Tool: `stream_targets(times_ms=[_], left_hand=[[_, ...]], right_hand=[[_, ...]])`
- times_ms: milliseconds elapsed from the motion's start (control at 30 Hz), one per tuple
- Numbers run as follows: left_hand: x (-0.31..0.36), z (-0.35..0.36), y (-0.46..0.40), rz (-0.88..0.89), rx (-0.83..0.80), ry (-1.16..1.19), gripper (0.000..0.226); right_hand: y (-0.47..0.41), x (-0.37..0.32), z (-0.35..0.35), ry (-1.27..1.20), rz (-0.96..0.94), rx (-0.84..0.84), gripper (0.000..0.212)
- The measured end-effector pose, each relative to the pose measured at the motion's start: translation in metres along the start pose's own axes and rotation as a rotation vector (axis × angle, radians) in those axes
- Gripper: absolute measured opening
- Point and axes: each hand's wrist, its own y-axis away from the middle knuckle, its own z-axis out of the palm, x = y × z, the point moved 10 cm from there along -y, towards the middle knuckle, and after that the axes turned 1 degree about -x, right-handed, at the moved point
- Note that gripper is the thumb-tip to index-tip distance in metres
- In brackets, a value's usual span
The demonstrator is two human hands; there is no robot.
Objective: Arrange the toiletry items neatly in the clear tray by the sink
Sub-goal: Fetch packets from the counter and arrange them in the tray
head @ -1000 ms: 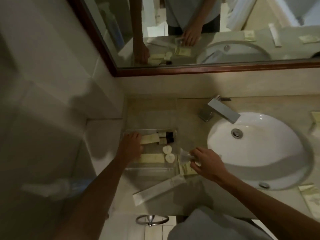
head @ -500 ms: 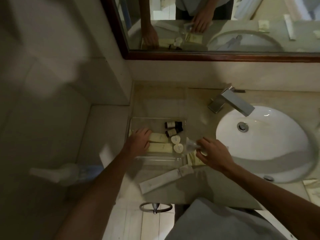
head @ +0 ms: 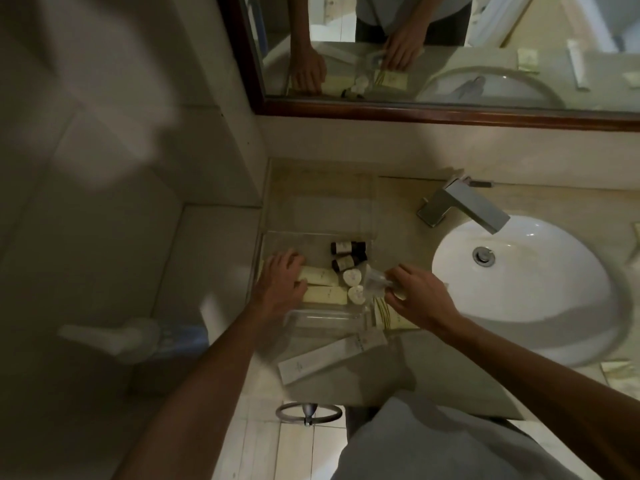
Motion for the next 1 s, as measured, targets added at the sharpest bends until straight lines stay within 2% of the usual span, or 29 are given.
stream_targets(times_ms=[100,200,300,367,500,600,733,900,1000], left_hand=[[0.029,0.001,-0.018,-0.033,0.042,0.054,0.047],[0.067,0.000,-0.038,0.029,0.000,0.087,0.036],[0.078,0.003,-0.047,0.071,-0.025,0.095,0.039],[0.074,0.004,-0.044,0.082,-0.016,0.086,0.043],[0.024,-0.011,-0.023,-0.109,0.084,0.011,0.048],[-0.006,-0.011,0.006,-0.168,0.053,-0.048,0.044],[-0.018,-0.002,0.022,-0.256,0.046,-0.003,0.027],[-0.017,0.007,0.029,-0.235,0.022,-0.004,0.035],[-0.022,0.004,0.036,-0.251,0.041,0.028,0.030]], right_hand=[[-0.011,-0.010,0.000,-0.001,-0.018,0.003,0.023],[-0.015,-0.012,-0.001,-0.001,-0.018,0.011,0.022],[-0.010,-0.006,-0.003,-0.012,-0.002,0.018,0.021],[-0.006,0.001,-0.004,-0.016,0.018,0.018,0.022],[-0.005,0.011,-0.005,-0.023,0.040,0.012,0.022],[-0.017,0.004,-0.003,-0.025,0.026,0.022,0.022],[-0.051,-0.029,0.001,-0.023,-0.022,0.040,0.023],[-0.111,-0.096,0.021,-0.043,-0.165,0.013,0.026],[-0.144,-0.124,0.048,0.013,-0.196,-0.080,0.047]])
